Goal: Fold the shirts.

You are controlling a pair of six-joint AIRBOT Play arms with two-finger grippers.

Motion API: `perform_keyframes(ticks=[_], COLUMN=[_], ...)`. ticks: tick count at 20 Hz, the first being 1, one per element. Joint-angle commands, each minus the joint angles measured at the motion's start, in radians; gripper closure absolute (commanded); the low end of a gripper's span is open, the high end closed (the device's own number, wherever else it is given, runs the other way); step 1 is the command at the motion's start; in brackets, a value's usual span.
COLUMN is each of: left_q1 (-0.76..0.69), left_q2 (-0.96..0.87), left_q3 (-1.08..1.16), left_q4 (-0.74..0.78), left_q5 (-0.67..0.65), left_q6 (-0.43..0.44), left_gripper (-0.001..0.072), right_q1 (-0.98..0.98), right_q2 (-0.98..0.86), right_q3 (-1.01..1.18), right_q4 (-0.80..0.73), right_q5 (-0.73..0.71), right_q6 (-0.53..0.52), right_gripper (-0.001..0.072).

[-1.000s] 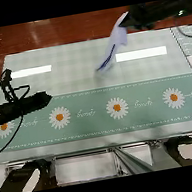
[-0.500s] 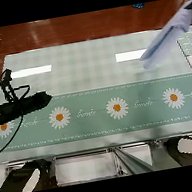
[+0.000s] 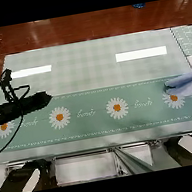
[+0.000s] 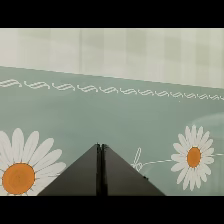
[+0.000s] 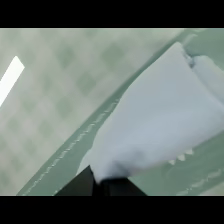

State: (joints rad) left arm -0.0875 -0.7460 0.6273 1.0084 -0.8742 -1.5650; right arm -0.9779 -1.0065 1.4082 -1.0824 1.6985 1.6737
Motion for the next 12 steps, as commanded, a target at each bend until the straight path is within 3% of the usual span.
perform_keyframes(ticks=[1,5,6,7,8,12], left_q1=[0.0,0.0,0.0,0.0,0.0,0.001], left_q2=[-0.001,-0.001,-0.001,-0.001,-0.001,-0.016], left_q3=[0.0,0.0,0.0,0.0,0.0,0.026], left_q4=[0.0,0.0,0.0,0.0,0.0,0.0], left_q5=[0.002,0.002,0.002,0.002,0.003,0.075], left_q6=[0.0,0.0,0.0,0.0,0.0,0.026], left_gripper=[0.0681,0.0681,0.0681,0.0681,0.0681,0.0681], right_q1=[-0.195,-0.23,-0.227,-0.209,-0.178,-0.062], right_q2=[0.132,0.254,0.271,0.272,0.264,0.183], right_q3=[-0.202,-0.428,-0.479,-0.512,-0.529,-0.487], right_q4=[-0.214,-0.559,-0.651,-0.694,-0.713,-0.729], right_q5=[0.005,0.068,0.064,0.058,0.046,0.021], right_q6=[-0.01,0.044,0.069,0.07,0.057,0.032], right_gripper=[0.0692,0.0686,0.0572,0.0384,0.0298,0.0309])
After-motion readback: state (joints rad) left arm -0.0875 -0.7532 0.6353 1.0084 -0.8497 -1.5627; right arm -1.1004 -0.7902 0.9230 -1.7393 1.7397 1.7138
